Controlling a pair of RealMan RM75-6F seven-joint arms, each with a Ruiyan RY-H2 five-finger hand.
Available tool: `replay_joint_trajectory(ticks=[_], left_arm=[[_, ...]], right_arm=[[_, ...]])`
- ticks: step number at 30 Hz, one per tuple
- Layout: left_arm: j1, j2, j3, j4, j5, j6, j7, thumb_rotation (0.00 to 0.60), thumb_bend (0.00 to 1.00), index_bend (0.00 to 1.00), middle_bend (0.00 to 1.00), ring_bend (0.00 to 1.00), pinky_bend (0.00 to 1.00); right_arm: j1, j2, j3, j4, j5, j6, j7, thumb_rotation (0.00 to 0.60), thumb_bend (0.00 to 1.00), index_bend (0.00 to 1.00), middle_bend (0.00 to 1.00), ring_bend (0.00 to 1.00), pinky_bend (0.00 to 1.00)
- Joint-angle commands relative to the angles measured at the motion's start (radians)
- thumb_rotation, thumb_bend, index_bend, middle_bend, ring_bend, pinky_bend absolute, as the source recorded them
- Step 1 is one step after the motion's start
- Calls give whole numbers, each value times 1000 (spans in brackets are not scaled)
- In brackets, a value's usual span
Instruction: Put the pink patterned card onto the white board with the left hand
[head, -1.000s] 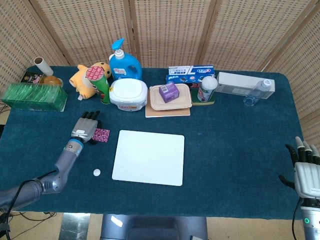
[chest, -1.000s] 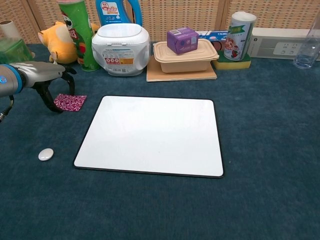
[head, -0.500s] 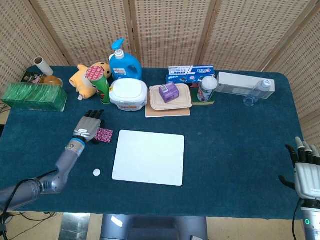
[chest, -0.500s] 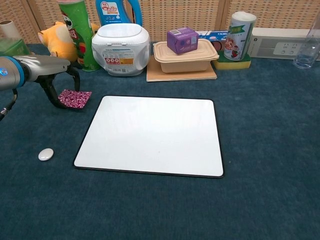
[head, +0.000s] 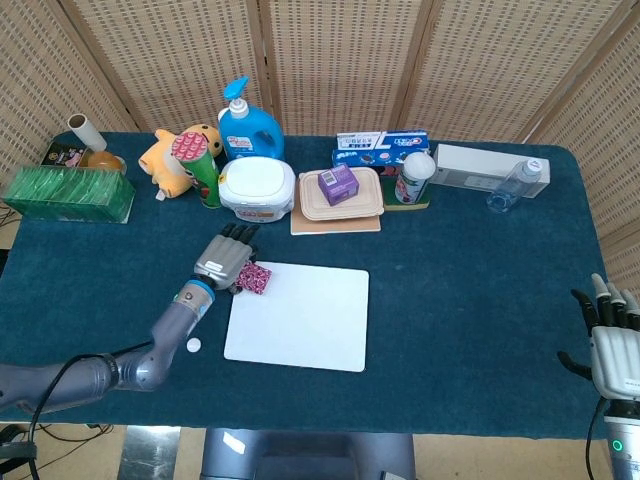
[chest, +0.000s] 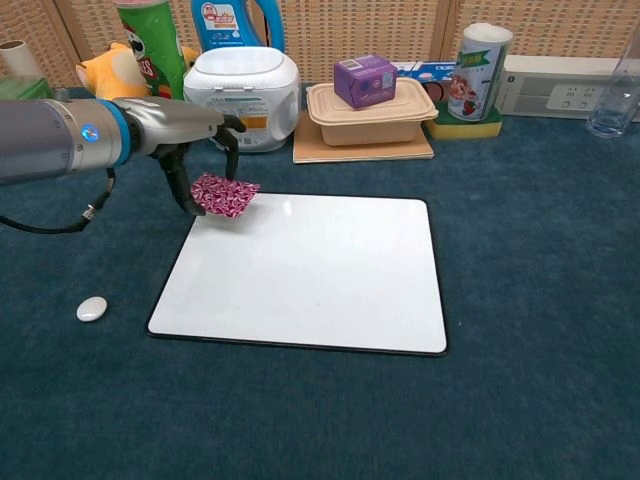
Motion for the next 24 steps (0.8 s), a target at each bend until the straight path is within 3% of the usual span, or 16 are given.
replay_joint_trajectory(ticks=[1, 15, 16, 21, 24], left_arm=[[-44, -37, 5, -14, -45, 9, 53, 600, 161, 478, 0, 0, 24], [-161, -144, 23, -25, -155, 26, 166, 600, 156, 464, 0, 0, 24], [-165, -146, 24, -27, -155, 27, 169, 600, 153, 438, 0, 0, 24], [-183, -147, 33, -38, -179, 30, 178, 600, 120, 74, 0, 0, 24], [-192, -144, 37, -50, -195, 40, 185, 600, 98, 2, 0, 0, 24]], right_arm=[[0, 1, 0, 0, 0, -1, 3, 600, 28, 155, 0, 0, 0], [-1, 8, 5, -2, 6, -1, 14, 600, 27, 155, 0, 0, 0], [-2, 8, 5, -2, 7, -1, 15, 600, 28, 155, 0, 0, 0], [-4, 10, 5, -5, 4, 5, 14, 600, 28, 154, 0, 0, 0], [-4, 10, 4, -6, 2, 6, 13, 600, 28, 154, 0, 0, 0]])
